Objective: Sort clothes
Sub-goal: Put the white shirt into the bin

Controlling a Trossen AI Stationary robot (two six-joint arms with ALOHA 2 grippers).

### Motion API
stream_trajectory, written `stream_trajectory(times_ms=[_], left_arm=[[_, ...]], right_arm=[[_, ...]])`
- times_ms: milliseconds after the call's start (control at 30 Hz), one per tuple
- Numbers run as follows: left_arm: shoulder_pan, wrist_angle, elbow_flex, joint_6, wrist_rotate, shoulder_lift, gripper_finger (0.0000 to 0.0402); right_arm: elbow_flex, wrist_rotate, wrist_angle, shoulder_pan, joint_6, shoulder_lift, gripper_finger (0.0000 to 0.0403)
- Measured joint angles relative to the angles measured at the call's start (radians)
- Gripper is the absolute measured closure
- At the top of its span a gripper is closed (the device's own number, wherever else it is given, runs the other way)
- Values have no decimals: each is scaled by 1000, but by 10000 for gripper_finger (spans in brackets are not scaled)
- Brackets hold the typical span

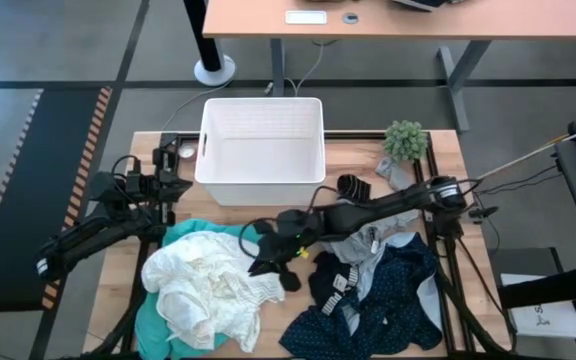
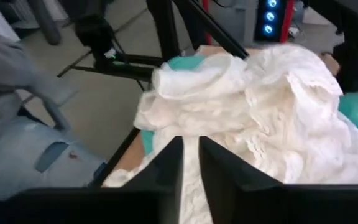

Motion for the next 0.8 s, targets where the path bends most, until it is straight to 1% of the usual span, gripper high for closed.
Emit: stream_trajectory(times_ms=[100, 267, 400, 467, 567, 633, 700, 800], left_arm=[[0, 0, 0, 0, 0, 0, 402], [0, 0, 0, 0, 0, 0, 402], [0, 0, 0, 0, 0, 0, 402], [0, -1, 0, 0, 0, 0, 402], [0, 0, 0, 0, 0, 0, 402], [0, 0, 0, 0, 0, 0, 402], [0, 0, 0, 0, 0, 0, 402], [0, 0, 0, 0, 0, 0, 402]], right_arm=[[41, 25, 1, 6, 6, 53, 313], [139, 32, 2, 10, 10, 156, 231], [240, 103, -5, 17, 9, 247, 172], [306, 141, -41, 19, -2, 293, 148], [423, 154, -112, 19, -1, 368, 118], [494, 161, -125, 23, -1, 419, 103], [558, 197, -150, 30, -18, 465, 93], [648, 292, -204, 43, -71, 530, 89]])
